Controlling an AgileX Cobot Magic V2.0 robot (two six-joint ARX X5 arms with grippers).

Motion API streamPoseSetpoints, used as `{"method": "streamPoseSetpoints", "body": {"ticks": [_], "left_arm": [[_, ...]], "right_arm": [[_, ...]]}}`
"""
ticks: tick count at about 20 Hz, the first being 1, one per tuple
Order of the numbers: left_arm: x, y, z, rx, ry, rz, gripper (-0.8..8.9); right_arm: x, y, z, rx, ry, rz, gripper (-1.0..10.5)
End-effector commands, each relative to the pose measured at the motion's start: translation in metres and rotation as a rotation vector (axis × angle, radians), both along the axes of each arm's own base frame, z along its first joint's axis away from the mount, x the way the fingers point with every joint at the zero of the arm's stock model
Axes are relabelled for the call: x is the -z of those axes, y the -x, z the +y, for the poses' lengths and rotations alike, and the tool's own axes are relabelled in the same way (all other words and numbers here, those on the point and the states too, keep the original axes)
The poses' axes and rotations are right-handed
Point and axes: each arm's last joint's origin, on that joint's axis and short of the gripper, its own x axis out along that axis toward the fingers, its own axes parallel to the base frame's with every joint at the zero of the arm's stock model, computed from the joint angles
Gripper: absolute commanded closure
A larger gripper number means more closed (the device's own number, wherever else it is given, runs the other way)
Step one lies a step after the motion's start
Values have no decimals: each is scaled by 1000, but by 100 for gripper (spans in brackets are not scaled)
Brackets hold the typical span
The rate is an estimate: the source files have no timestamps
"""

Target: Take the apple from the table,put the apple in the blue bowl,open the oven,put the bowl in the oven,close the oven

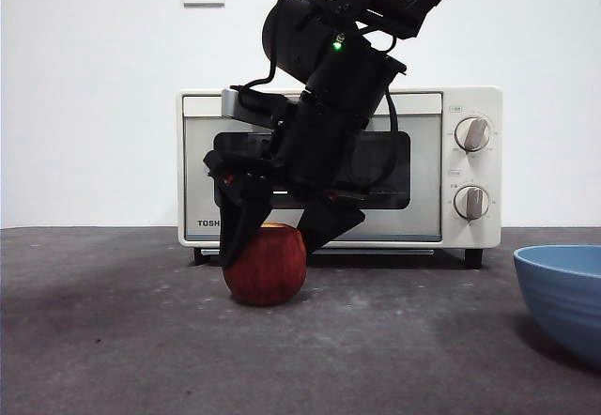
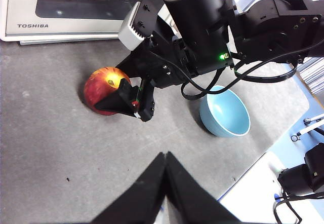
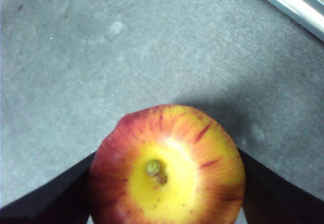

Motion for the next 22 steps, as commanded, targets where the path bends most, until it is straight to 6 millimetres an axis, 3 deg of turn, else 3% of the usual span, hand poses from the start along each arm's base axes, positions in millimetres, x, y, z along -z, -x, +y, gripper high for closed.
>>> {"method": "streamPoseSetpoints", "body": {"ticks": [1, 3, 7, 11, 14, 18, 22], "left_arm": [[-7, 0, 0, 14, -4, -39, 806], [-7, 0, 0, 14, -4, -39, 806], [-7, 0, 0, 14, -3, -42, 806], [-7, 0, 0, 15, -4, -48, 806], [-7, 0, 0, 16, -5, -49, 806], [-7, -1, -1, 16, -5, -48, 806], [-7, -1, -1, 16, -5, -48, 806]], "right_arm": [[1, 1, 5, 4, 22, 28, 698], [-17, 1, 5, 3, 2, 7, 698], [-81, 12, -6, 2, -70, -70, 698], [-142, 45, -39, 6, -114, -138, 698], [-175, 70, -69, 26, -125, -161, 697], [-189, 96, -104, 93, -74, -173, 697], [-160, 123, -139, 158, -57, -186, 697]]}}
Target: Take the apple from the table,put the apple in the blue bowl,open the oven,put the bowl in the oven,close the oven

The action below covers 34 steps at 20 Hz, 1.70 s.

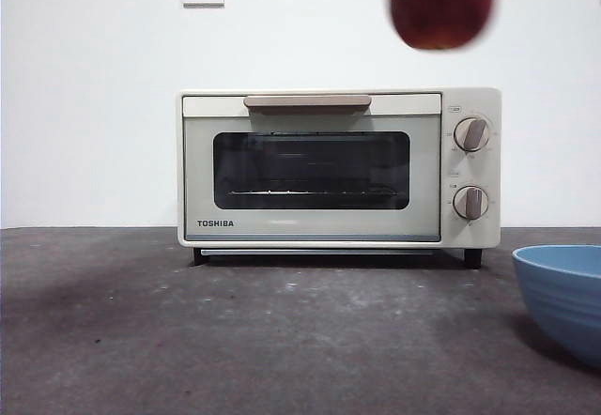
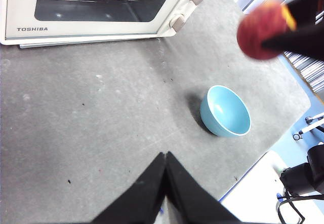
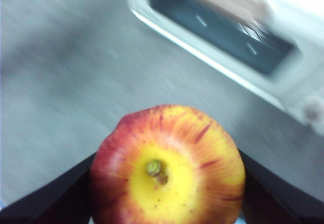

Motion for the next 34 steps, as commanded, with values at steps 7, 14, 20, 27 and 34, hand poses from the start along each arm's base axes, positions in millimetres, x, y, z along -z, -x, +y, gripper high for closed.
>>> {"method": "streamPoseSetpoints", "body": {"ticks": [7, 14, 20, 27, 34], "left_arm": [[-7, 0, 0, 10, 2, -34, 806], [-7, 0, -1, 10, 2, -32, 806], [-7, 0, 0, 10, 2, -32, 806], [-7, 0, 0, 9, 3, -28, 806], [-7, 1, -3, 29, 5, -26, 806]], "right_arm": [[84, 20, -33, 124, -32, 47, 676], [131, 20, -46, 218, -2, 115, 676], [135, 19, -50, 239, 11, 134, 586], [140, 20, -51, 242, 23, 155, 557], [141, 20, -51, 245, 24, 160, 536]]}}
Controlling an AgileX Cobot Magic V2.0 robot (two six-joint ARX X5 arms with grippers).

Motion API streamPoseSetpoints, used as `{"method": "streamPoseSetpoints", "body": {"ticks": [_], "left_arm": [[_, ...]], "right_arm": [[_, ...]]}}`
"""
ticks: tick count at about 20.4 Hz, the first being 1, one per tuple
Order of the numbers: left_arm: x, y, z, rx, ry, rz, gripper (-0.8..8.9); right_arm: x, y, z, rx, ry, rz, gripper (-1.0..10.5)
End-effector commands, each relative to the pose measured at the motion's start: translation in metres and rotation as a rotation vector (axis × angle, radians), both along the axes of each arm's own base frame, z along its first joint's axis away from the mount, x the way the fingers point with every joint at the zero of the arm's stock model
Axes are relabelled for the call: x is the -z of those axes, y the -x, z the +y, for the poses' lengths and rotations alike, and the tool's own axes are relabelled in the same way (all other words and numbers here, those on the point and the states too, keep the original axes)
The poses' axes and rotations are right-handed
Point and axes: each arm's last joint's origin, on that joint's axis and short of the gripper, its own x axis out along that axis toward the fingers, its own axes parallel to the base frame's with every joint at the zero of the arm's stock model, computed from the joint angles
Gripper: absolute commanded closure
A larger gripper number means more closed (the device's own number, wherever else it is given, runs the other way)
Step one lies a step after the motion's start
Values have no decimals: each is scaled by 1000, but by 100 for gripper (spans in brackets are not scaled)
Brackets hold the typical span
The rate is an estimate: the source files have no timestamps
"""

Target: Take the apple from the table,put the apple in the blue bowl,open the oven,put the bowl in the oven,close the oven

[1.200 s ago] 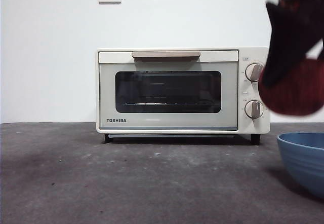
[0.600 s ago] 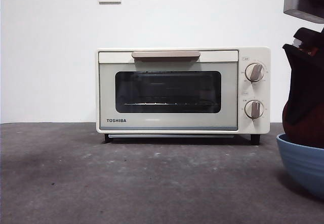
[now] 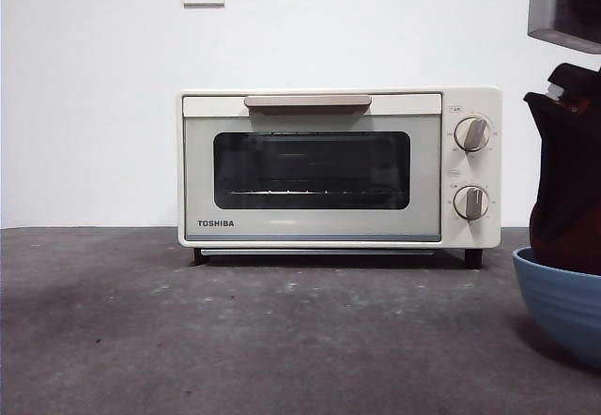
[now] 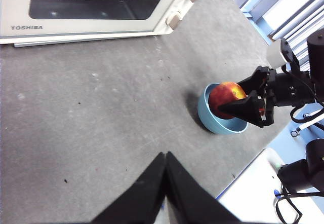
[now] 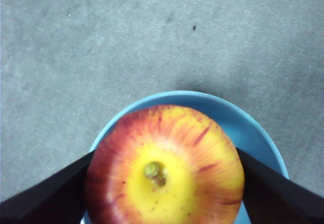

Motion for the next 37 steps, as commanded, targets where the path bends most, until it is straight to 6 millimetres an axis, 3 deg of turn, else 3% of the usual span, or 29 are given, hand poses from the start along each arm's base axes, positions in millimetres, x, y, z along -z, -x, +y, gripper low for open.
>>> {"method": "streamPoseSetpoints", "body": {"ticks": [1, 13, 16, 19, 24, 30, 37], "left_arm": [[-7, 0, -1, 13, 6, -25, 806], [-7, 0, -2, 21, 7, -26, 806], [-8, -1, -2, 20, 9, -38, 806], [-8, -10, -4, 14, 20, -48, 806], [-17, -42, -16, -29, 46, -121, 806], [-27, -107, -56, -8, 31, -190, 806], [-24, -167, -92, -3, -36, -218, 806]], "right_arm": [[0, -1, 1, 6, -2, 2, 536], [1, 0, 1, 3, 4, 22, 485], [-12, -4, 3, 3, -16, -20, 485], [-40, -7, 4, -2, -21, -62, 485], [-88, 4, -4, 33, 32, -100, 485], [-100, 39, -32, 144, 57, -118, 485], [-100, 61, -46, 213, 59, -70, 485]]}}
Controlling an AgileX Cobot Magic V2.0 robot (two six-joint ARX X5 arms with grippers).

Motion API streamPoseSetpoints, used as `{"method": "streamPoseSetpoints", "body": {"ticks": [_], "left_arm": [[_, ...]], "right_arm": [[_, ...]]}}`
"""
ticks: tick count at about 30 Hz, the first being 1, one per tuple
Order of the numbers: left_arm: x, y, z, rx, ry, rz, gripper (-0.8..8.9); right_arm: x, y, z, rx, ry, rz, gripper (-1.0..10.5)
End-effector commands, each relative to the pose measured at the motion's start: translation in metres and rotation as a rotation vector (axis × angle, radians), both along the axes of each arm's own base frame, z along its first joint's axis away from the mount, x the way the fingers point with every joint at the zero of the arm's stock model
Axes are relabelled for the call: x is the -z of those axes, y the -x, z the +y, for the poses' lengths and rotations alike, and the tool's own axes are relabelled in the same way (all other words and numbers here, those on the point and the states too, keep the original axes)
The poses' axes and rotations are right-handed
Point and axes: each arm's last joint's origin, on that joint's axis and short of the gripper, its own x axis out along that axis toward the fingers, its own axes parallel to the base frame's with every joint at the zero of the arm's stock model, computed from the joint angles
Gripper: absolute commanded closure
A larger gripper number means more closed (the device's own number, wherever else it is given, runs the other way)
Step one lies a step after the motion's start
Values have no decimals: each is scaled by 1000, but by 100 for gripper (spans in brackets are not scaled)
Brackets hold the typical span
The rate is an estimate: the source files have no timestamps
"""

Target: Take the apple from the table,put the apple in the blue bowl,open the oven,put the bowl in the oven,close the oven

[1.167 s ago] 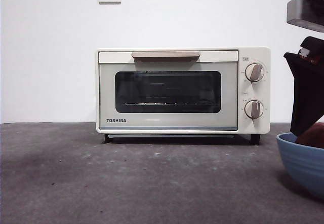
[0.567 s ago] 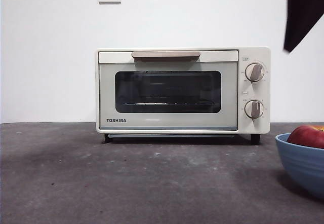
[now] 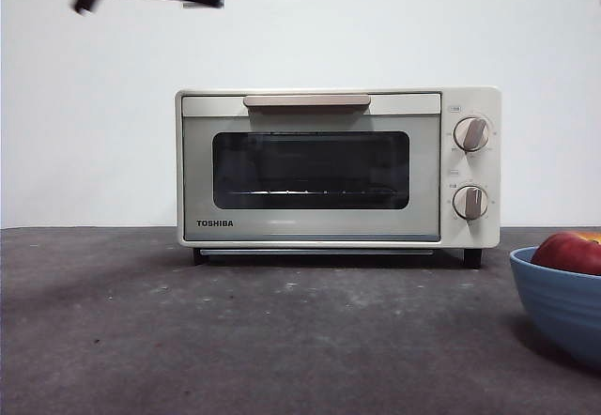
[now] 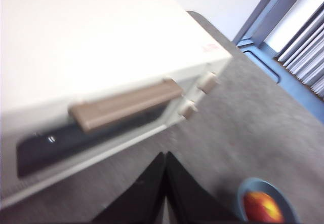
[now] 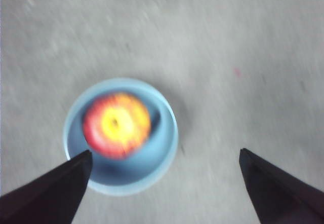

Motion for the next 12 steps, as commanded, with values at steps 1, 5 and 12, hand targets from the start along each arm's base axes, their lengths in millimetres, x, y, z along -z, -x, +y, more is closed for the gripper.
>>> {"method": "streamPoseSetpoints", "body": {"ticks": [1, 5, 12], "left_arm": [[1, -24, -14, 8, -46, -32, 806], [10, -54, -34, 32, -84, -29, 806], [32, -85, -53, 16, -153, -35, 806]], "right_arm": [[-3, 4, -3, 33, -16, -5, 485], [-5, 10, -6, 59, -36, -22, 485], [-4, 13, -7, 67, -38, -10, 485]]}}
